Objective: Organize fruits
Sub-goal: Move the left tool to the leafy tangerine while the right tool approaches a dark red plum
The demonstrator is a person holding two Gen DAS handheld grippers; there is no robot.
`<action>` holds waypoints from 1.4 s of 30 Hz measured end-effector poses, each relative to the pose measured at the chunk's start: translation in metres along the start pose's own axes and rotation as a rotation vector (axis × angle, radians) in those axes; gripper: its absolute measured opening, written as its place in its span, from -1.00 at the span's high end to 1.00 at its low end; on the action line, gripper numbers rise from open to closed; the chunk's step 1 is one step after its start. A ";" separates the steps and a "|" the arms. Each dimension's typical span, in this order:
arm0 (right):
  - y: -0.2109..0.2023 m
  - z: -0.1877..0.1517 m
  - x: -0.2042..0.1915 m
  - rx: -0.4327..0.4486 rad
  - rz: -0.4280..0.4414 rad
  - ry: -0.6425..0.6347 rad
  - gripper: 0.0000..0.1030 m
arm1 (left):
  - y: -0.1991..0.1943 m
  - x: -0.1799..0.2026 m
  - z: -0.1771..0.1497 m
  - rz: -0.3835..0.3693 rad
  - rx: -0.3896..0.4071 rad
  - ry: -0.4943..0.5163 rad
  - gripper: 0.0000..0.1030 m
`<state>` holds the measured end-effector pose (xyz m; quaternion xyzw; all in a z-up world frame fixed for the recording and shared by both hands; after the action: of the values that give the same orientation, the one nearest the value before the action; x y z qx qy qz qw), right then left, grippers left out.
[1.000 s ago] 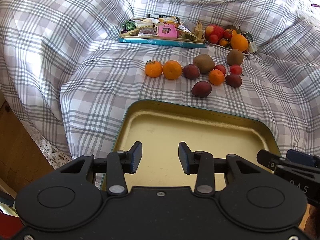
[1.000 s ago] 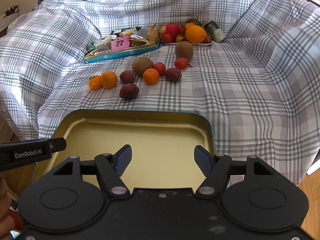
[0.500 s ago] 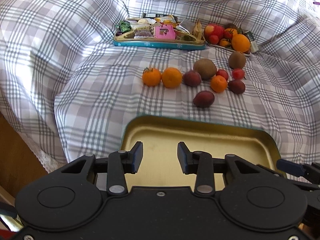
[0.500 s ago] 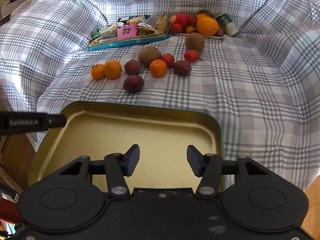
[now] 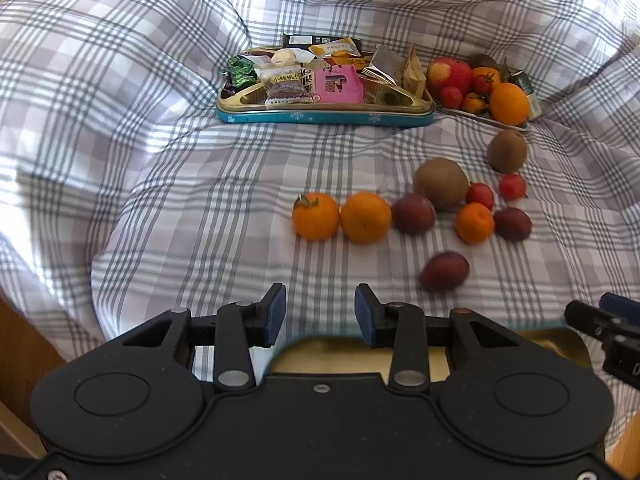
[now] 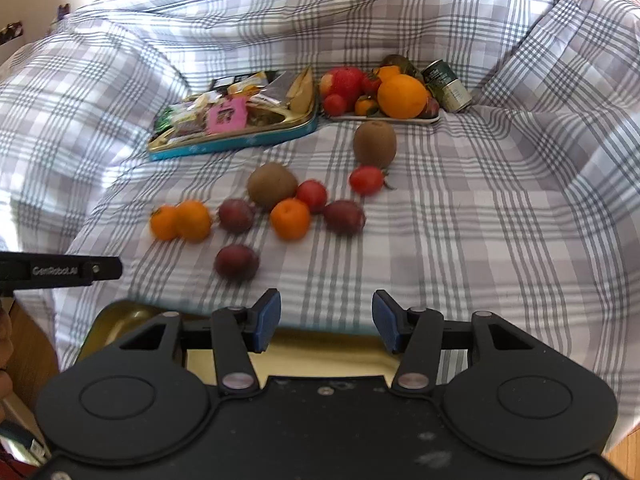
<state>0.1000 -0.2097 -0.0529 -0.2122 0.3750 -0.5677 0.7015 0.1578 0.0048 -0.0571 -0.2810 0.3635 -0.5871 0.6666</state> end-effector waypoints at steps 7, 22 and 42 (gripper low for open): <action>0.028 0.027 0.021 0.010 -0.045 0.010 -0.06 | 0.031 0.007 0.022 0.003 -0.008 0.024 0.10; 0.084 0.050 0.035 -0.044 -0.065 0.030 -0.06 | 0.081 0.014 0.035 0.002 -0.081 0.048 0.10; 0.134 0.060 0.042 -0.104 -0.071 0.025 -0.06 | 0.113 0.019 0.053 -0.005 -0.090 0.030 0.09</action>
<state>0.2342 -0.2219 -0.1244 -0.2547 0.4049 -0.5745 0.6642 0.2672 0.0006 -0.1195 -0.3027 0.3989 -0.5758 0.6463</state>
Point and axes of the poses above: each gripper's, at about its wrist camera, not at the fingertips, and y roughly the way its jaws point, x to its right, z to its top, the point moved 5 cm from there along y, roughly the way its jaws point, and after that the axes turned 13 degrees about z, right-handed, at the moved point
